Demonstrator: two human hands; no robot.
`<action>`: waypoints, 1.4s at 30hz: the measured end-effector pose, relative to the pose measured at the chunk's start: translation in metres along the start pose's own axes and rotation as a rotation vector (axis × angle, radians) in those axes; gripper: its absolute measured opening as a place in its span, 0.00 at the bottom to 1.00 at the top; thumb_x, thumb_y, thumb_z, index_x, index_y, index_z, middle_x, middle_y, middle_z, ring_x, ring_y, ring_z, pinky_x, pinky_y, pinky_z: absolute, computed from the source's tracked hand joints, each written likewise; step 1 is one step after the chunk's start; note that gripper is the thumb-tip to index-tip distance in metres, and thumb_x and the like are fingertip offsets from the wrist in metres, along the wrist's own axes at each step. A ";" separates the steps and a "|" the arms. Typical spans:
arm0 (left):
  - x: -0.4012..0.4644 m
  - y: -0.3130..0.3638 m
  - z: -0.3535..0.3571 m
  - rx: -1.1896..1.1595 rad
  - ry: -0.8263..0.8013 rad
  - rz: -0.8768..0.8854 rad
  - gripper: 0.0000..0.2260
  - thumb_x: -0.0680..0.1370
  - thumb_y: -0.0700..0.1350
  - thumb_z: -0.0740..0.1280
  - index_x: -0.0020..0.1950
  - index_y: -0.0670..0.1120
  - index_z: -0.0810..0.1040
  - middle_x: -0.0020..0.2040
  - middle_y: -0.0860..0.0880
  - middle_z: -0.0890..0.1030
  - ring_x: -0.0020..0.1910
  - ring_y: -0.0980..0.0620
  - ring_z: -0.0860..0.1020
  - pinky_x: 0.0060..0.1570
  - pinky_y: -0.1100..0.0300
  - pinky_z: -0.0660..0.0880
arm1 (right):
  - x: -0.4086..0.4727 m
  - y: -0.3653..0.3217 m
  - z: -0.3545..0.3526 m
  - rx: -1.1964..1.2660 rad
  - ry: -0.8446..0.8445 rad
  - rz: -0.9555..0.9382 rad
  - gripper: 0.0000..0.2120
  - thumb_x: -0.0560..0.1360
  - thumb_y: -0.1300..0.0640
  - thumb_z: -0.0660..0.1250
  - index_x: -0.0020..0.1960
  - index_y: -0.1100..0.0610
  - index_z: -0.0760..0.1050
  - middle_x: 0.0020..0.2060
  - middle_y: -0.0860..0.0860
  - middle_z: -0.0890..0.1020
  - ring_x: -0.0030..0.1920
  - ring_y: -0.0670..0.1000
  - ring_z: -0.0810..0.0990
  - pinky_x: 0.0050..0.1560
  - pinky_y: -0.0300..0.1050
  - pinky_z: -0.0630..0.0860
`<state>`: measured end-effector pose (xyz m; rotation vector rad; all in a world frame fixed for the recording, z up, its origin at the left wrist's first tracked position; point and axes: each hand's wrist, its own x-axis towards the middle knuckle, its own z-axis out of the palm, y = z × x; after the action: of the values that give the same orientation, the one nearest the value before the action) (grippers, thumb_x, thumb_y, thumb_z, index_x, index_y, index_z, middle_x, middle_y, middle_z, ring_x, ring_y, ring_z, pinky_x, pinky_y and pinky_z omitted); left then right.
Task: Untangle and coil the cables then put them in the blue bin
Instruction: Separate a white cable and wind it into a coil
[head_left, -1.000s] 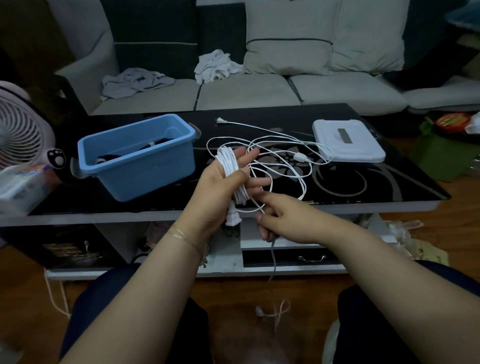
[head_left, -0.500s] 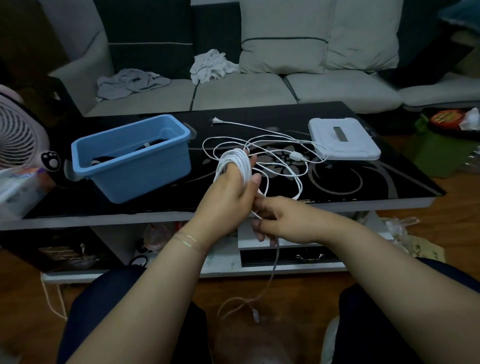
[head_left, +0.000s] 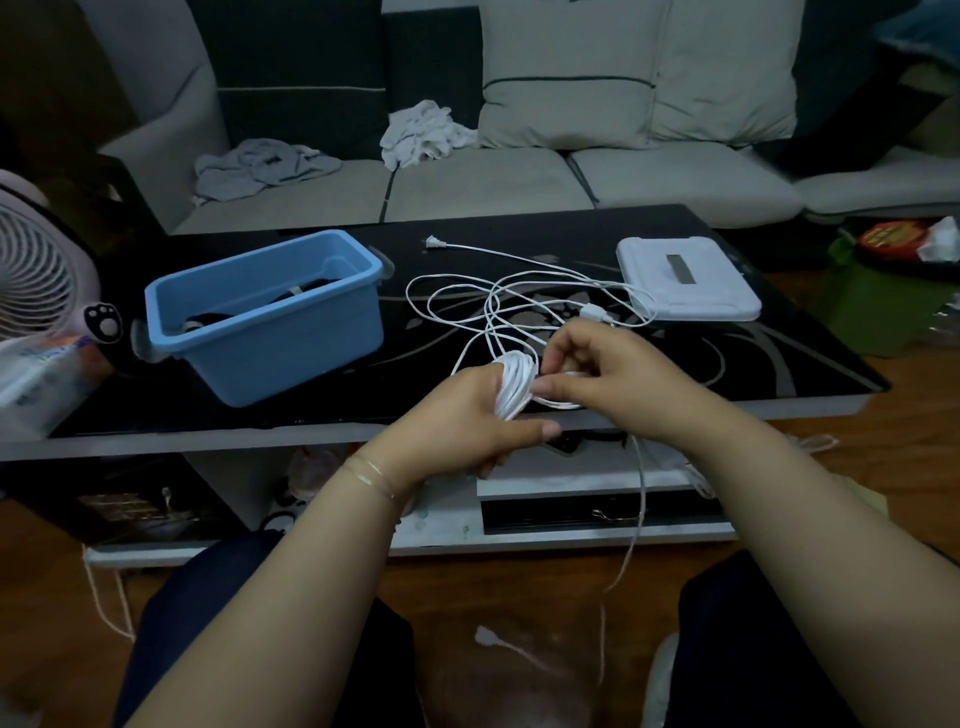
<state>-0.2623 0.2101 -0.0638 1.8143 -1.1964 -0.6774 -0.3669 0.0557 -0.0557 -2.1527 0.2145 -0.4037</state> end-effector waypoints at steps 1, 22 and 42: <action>-0.001 -0.001 0.000 -0.054 -0.007 0.010 0.07 0.76 0.47 0.71 0.45 0.48 0.73 0.25 0.50 0.74 0.22 0.53 0.73 0.21 0.62 0.70 | 0.000 0.001 -0.001 0.057 -0.004 -0.025 0.08 0.70 0.57 0.75 0.41 0.51 0.75 0.30 0.44 0.76 0.33 0.42 0.73 0.38 0.38 0.72; -0.001 0.001 0.000 -0.411 -0.132 0.004 0.07 0.81 0.38 0.62 0.54 0.41 0.80 0.21 0.53 0.66 0.16 0.56 0.61 0.20 0.66 0.62 | 0.009 0.003 0.005 0.408 0.160 -0.009 0.07 0.72 0.59 0.69 0.38 0.59 0.72 0.20 0.46 0.72 0.23 0.43 0.69 0.27 0.37 0.71; 0.002 0.000 -0.018 -0.760 0.327 0.160 0.16 0.81 0.33 0.58 0.69 0.37 0.66 0.63 0.46 0.80 0.26 0.57 0.75 0.30 0.64 0.74 | -0.005 0.002 0.053 -0.205 -0.234 -0.019 0.06 0.81 0.55 0.59 0.48 0.44 0.70 0.32 0.42 0.80 0.34 0.42 0.77 0.40 0.48 0.75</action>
<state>-0.2478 0.2146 -0.0544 1.1189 -0.7126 -0.6024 -0.3521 0.0964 -0.0871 -2.3823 0.1061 -0.1419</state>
